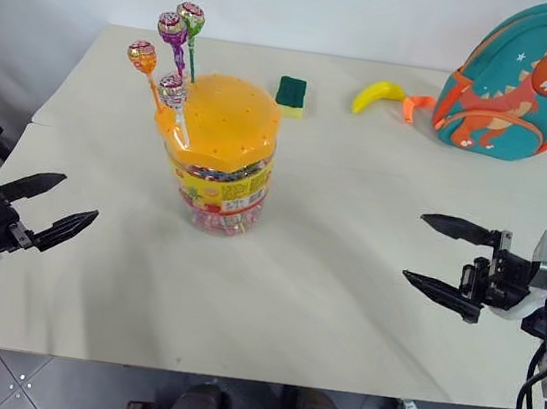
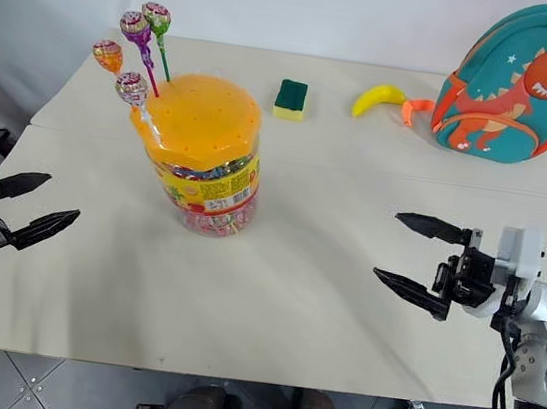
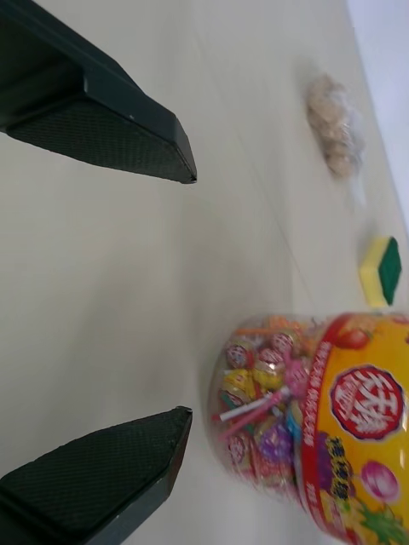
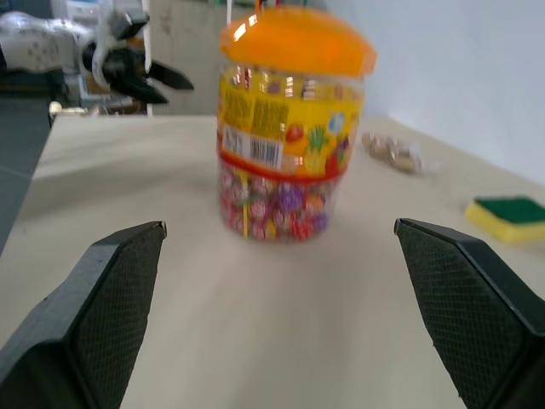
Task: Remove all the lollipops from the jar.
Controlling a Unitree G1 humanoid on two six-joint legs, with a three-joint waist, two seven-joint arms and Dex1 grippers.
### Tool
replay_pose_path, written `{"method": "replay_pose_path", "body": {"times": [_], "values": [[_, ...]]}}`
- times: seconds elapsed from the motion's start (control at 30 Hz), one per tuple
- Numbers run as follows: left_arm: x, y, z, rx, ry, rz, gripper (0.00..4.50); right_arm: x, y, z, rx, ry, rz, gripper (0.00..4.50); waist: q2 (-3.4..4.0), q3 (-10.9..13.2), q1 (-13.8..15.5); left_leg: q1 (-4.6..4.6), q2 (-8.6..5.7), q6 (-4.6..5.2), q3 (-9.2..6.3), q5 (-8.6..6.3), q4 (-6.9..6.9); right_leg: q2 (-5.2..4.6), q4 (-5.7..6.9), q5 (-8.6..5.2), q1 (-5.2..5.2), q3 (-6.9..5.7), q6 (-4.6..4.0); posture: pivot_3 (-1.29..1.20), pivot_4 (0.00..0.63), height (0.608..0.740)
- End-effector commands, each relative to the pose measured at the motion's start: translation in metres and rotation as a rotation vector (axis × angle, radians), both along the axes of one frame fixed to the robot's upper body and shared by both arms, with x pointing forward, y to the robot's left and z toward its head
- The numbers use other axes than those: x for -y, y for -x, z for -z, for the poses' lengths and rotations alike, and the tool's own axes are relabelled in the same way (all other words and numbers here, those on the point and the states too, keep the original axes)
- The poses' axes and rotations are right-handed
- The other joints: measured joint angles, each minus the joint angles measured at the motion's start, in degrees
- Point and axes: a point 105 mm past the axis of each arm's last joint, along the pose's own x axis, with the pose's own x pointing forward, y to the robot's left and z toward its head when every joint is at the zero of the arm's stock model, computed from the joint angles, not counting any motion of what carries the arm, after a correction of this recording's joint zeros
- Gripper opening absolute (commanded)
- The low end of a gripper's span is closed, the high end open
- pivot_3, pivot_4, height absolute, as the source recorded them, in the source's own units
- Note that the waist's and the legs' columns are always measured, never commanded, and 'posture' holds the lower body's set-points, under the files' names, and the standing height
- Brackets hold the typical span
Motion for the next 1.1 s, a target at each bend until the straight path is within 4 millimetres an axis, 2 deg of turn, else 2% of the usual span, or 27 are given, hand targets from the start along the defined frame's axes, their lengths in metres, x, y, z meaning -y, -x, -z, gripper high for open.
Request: {"method": "replay_pose_path", "body": {"times": [0.03,0.23,0.3,0.37,0.5,0.6,0.73,0.87,0.97,1.1], "values": [[0.003,0.008,-0.008,0.001,-0.015,0.035,4.46,0.003,0.003,-0.006,0.020,-0.006,-0.010,4.50,0.00,0.00,-0.24,0.01,0.01,0.00,0.01,0.00,0.00,0.01,0.00,0.00,0.00,0.01,0.00,0.00,0.150,0.740],[0.065,0.022,-0.063,0.087,0.150,0.312,4.46,0.000,0.010,-0.031,0.035,-0.142,-0.038,4.50,-0.01,0.01,0.46,0.01,0.04,-0.02,-0.12,0.01,0.09,-0.09,0.05,0.00,0.06,0.01,0.00,0.00,0.150,0.740],[0.091,0.021,-0.084,0.147,0.188,0.392,4.46,-0.004,0.015,-0.041,0.054,-0.171,-0.057,4.50,-0.01,0.01,0.77,0.02,0.03,-0.02,-0.17,0.01,0.10,-0.10,0.05,0.00,0.08,0.00,-0.01,0.00,0.150,0.740],[0.102,0.017,-0.097,0.196,0.221,0.397,4.46,-0.008,0.020,-0.049,0.067,-0.204,-0.076,4.50,0.02,0.00,0.93,0.02,0.02,-0.04,-0.18,0.02,0.11,-0.09,0.05,0.00,0.08,-0.01,-0.01,0.00,0.150,0.740],[0.095,-0.007,-0.111,0.280,0.307,0.266,4.46,-0.018,0.026,-0.060,0.105,-0.250,-0.105,4.50,0.07,-0.02,0.71,0.04,0.00,-0.07,-0.15,0.04,0.09,0.03,0.08,0.00,0.08,-0.02,-0.01,0.00,0.150,0.740],[0.093,-0.023,-0.107,0.288,0.329,0.220,4.46,-0.021,0.027,-0.066,0.127,-0.279,-0.110,4.50,0.06,-0.02,0.54,0.05,0.00,-0.11,-0.06,0.07,0.10,0.12,0.15,0.00,0.06,0.00,-0.01,0.00,0.150,0.740],[0.109,-0.036,-0.102,0.248,0.357,0.300,4.46,-0.022,0.028,-0.067,0.138,-0.292,-0.102,4.50,0.02,0.00,1.05,0.05,-0.07,-0.06,0.01,0.10,0.11,0.20,0.17,0.00,0.06,-0.03,0.01,0.00,0.150,0.740],[0.111,-0.049,-0.108,0.242,0.399,0.328,4.46,-0.021,0.030,-0.063,0.134,-0.287,-0.090,4.50,-0.02,0.01,1.65,0.00,-0.17,0.01,-0.02,0.14,0.14,0.22,0.16,0.03,0.06,-0.05,0.06,0.00,0.150,0.740],[0.111,-0.056,-0.115,0.245,0.440,0.355,3.90,-0.017,0.030,-0.059,0.133,-0.279,-0.061,4.50,-0.03,0.02,1.59,0.00,-0.20,0.05,0.00,0.16,0.15,0.22,0.15,0.06,0.07,-0.09,0.11,0.00,0.150,0.740],[0.113,-0.058,-0.118,0.233,0.450,0.394,2.64,-0.015,0.031,-0.057,0.135,-0.279,-0.035,4.50,-0.04,0.02,1.52,0.02,-0.22,0.09,0.05,0.18,0.15,0.23,0.17,0.08,0.07,-0.13,0.14,0.00,0.150,0.740]]}}
